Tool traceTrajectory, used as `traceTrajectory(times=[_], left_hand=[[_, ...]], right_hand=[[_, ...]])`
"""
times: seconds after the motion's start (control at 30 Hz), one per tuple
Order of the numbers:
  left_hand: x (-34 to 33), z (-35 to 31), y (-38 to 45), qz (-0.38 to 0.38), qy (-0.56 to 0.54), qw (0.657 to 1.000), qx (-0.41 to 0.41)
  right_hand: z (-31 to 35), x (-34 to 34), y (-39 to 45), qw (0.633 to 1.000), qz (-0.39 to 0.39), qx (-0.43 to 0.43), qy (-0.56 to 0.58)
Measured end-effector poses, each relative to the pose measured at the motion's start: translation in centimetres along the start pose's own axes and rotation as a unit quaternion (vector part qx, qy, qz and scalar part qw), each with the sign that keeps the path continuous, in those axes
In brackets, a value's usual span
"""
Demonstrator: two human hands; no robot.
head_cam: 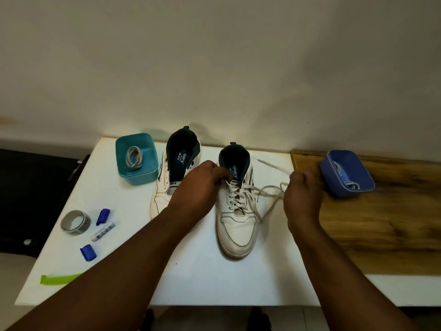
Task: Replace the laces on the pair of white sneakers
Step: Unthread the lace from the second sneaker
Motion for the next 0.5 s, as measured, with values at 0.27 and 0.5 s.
traceTrajectory(times=[0.27, 0.5], left_hand=[[-0.6, -1.3, -0.8, -0.050, 0.062, 0.997, -0.008], [-1.0, -1.6, -0.5, -0.039, 0.052, 0.998, -0.018]], right_hand=[[1.7, -1.7, -2.4, 0.954, 0.128, 0.152, -0.225], [2.2, -4.2, -4.1, 0.858, 0.254, 0.352, -0.275]])
Point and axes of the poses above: each hand's wrist, its own y-axis towards the middle knuckle, its own x-axis out of the back of the hand, z = x × y, the point moved 4 cm from there along y, towards the middle knuckle, and after that the axes turned 1 degree about -y, right-handed, at the moved point
